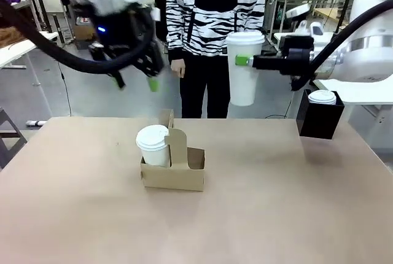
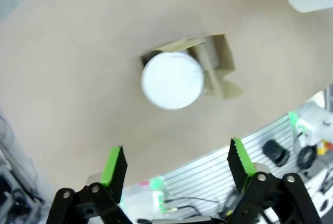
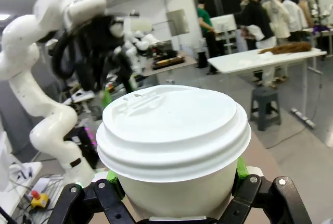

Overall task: Pour a drink into a cup and package it in a carrier.
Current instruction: Insert the held 600 ml Paper Cup into the Cup Carrier.

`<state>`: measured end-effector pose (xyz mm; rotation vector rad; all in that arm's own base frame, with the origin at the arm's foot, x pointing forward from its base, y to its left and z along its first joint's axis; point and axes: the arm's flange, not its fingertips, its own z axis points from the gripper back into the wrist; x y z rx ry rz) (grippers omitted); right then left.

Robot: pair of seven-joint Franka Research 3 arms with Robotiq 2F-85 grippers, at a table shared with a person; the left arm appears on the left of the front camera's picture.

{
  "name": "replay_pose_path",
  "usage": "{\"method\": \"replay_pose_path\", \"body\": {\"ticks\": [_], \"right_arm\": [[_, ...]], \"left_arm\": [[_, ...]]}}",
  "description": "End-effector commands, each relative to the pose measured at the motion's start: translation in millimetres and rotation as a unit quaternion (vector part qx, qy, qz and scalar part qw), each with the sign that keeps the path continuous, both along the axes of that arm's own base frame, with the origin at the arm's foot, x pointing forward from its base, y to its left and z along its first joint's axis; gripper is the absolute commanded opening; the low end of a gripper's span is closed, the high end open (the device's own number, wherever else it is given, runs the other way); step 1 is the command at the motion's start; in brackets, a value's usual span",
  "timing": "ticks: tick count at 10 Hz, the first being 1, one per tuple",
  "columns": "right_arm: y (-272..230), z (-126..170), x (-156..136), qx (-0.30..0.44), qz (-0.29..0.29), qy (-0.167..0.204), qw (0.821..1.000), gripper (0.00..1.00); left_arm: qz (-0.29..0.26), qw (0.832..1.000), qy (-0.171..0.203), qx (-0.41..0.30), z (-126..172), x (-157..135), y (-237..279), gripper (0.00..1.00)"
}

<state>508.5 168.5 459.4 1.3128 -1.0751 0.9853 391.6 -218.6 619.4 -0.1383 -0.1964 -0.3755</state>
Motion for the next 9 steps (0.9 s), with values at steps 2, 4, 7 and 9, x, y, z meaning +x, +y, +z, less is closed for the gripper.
{"method": "replay_pose_path", "body": {"ticks": [2,4,7,9], "right_arm": [[20,-32,-4,0.035,0.040,-0.049,0.997,0.88],[29,-51,-6,0.065,0.007,-0.079,0.995,0.88],[23,-48,-4,0.037,0.027,-0.055,0.997,0.88],[22,-54,-3,0.042,0.020,-0.053,0.998,0.88]], "left_arm": [[-0.146,0.984,-0.091,-0.040,-16,-5,108,1.00],[-0.193,0.966,-0.165,-0.038,-46,0,150,1.00],[-0.149,0.980,-0.133,-0.001,-18,4,145,1.00],[-0.170,0.973,-0.155,-0.005,-39,5,158,1.00]]}}
